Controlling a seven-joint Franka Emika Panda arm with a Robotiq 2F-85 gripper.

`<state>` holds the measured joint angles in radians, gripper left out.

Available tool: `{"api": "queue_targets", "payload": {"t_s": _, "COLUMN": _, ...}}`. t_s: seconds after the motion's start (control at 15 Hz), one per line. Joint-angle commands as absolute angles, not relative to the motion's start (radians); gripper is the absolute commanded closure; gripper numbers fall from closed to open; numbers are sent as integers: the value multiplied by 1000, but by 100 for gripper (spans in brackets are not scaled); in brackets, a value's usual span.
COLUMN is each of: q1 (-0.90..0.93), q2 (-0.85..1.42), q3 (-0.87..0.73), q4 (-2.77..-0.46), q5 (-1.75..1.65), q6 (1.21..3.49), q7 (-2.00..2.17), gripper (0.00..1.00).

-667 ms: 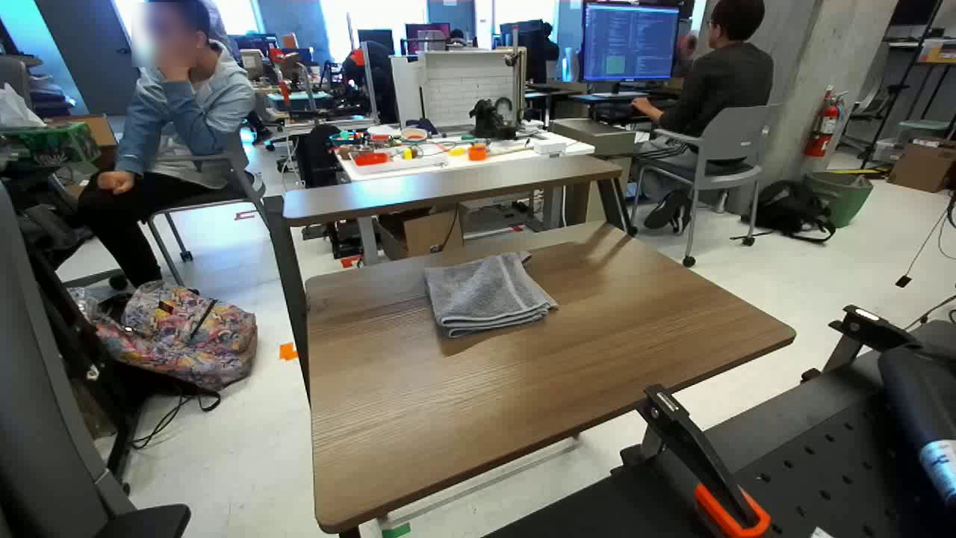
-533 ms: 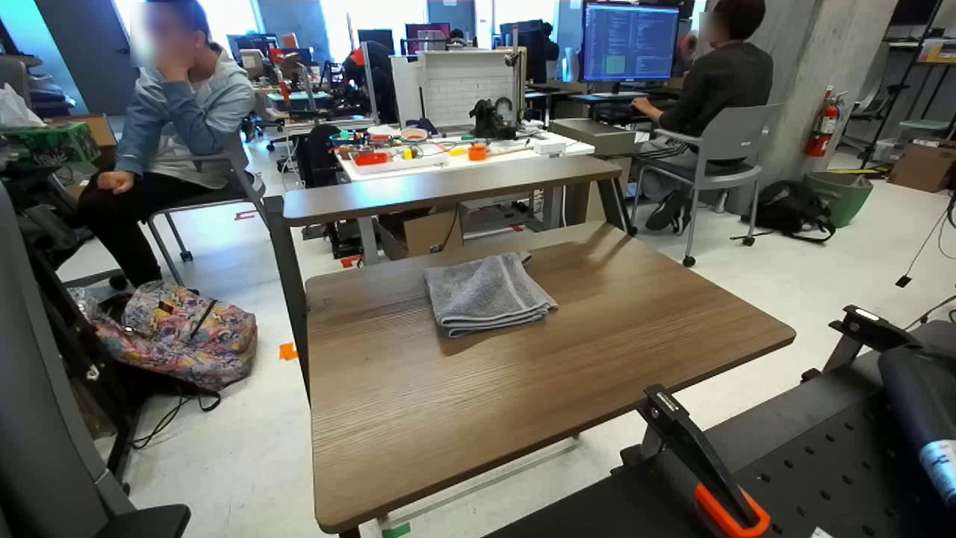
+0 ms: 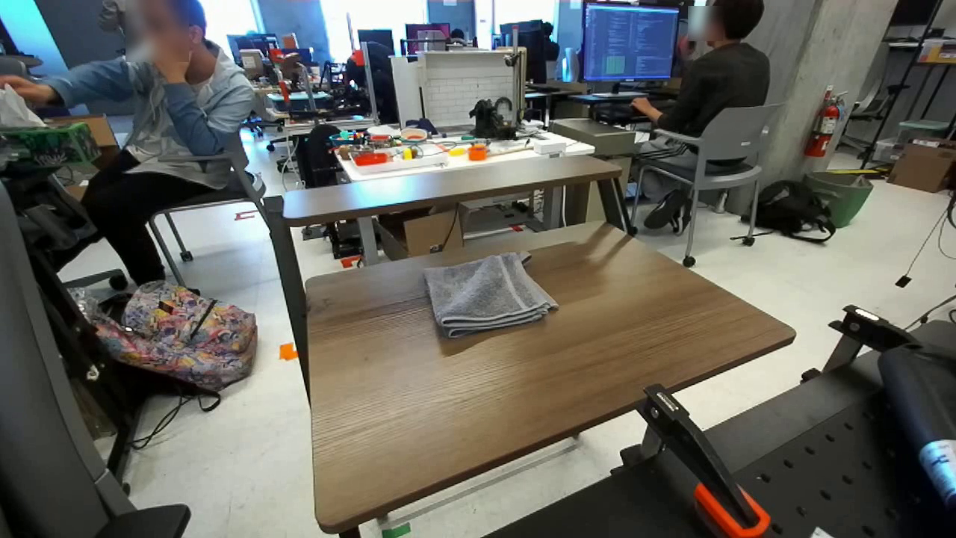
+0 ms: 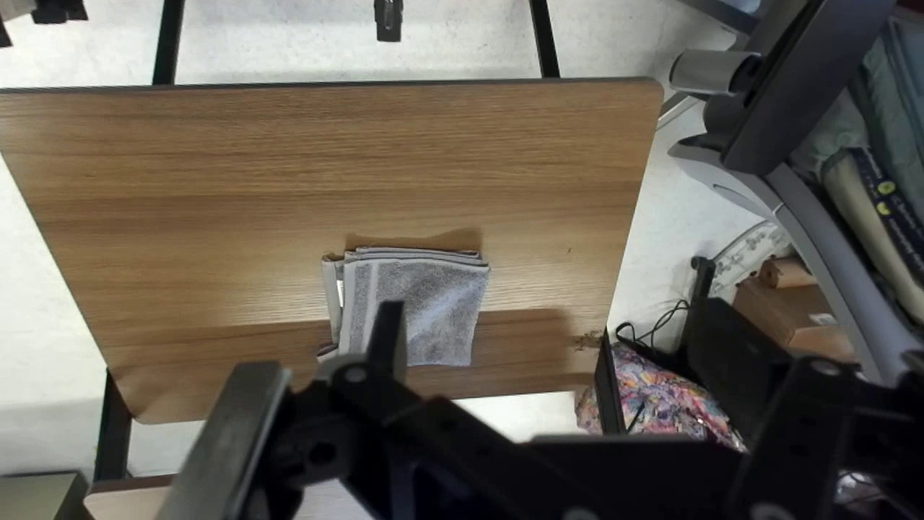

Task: Use the towel to clean the table

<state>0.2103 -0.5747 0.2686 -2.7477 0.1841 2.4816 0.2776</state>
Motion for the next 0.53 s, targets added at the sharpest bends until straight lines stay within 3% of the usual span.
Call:
{"api": "queue_targets", "payload": {"t_s": 0.0, "q1": 167, "q2": -331, "q3": 275, "q4": -2591, "q5": 173, "q6": 2560, "q7": 335, "gripper": 0}}
{"api": "queue_targets", "payload": {"t_s": 0.47, "q1": 99, "q2": 86, "q3": 237, "q4": -2252, "q5": 62, "q6": 2543, "q7": 482, "gripper": 0}}
